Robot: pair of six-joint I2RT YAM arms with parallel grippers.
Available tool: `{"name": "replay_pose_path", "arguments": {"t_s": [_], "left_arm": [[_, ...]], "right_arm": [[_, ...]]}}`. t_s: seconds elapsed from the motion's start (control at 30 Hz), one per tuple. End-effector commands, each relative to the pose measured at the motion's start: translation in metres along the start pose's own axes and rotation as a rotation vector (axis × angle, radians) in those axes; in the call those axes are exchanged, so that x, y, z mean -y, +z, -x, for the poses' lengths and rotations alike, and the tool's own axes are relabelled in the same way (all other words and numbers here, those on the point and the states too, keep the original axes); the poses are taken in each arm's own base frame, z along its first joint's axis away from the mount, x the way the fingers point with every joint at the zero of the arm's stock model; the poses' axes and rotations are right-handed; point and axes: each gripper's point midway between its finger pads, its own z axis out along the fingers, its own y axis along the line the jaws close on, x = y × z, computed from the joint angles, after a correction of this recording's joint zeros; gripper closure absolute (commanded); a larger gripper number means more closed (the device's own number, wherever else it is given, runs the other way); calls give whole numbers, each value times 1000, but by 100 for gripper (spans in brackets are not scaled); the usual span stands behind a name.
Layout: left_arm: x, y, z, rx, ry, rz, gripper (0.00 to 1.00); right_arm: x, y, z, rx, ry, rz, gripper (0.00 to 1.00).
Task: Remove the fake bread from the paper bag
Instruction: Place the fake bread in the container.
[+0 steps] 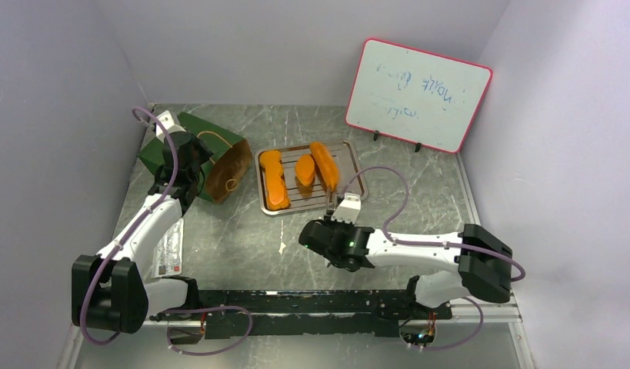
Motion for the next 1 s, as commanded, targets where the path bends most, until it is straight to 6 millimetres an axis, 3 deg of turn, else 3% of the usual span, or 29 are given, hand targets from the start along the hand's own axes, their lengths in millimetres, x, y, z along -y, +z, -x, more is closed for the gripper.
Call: {"name": "replay_pose_path", "arguments": {"t_s": [0.0,0.3,0.63,0.7,0.87,0.97], "left_arm": [[8,-3,17,45,-24,-37,93],[8,-3,17,47,-25,-40,93],[9,-6,21,56,-26,-44,93],[9,-6,21,55,-27,-43,93],[10,-7,23,59,-31,-46,93],[10,-8,23,60,-30,-46,93]], "right_arm": [[-43,-3,9,19,51,99,100],[-69,-13,-7,6,12,146,100],[-60,-15,-21,-22,-9,127,100],[-57,-13,-26,-34,-22,109,95],[-48,-10,-33,-55,-33,62,70],[-45,-12,-31,-51,-13,71,68]]}}
